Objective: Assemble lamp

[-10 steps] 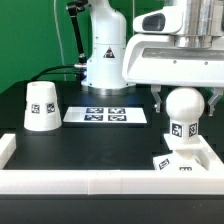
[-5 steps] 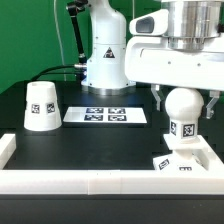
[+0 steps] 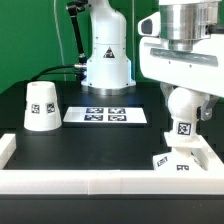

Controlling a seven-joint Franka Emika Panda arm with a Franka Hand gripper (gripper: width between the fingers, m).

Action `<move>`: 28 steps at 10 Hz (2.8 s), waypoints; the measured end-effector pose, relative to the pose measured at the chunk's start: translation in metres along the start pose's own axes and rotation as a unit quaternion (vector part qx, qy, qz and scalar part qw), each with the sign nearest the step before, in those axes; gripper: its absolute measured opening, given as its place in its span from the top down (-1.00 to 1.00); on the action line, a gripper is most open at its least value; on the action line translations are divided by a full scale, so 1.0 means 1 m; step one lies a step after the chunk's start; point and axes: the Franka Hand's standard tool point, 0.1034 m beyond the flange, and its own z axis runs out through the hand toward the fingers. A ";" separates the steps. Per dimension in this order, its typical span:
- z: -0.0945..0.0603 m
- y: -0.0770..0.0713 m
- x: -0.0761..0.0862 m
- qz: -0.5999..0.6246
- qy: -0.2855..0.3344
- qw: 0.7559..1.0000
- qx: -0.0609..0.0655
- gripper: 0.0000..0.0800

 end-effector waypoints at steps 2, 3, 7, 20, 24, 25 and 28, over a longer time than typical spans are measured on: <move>0.001 0.002 0.003 0.079 -0.014 0.997 0.004 -0.44; 0.000 0.001 0.001 0.119 -0.016 0.993 0.005 -0.44; 0.000 0.000 -0.002 0.127 -0.016 0.992 0.005 -0.68; 0.017 0.067 -0.046 -0.050 -0.023 0.996 -0.067 -0.75; 0.017 0.066 -0.047 -0.053 -0.023 0.996 -0.066 -0.75; 0.017 0.068 -0.041 -0.058 -0.022 0.996 -0.066 -0.75; 0.015 0.096 -0.026 -0.224 -0.008 0.970 -0.091 -0.75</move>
Offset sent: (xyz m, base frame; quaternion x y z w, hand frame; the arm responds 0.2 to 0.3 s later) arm 0.0012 0.0007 -0.0013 -0.0166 0.0231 0.1556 0.9874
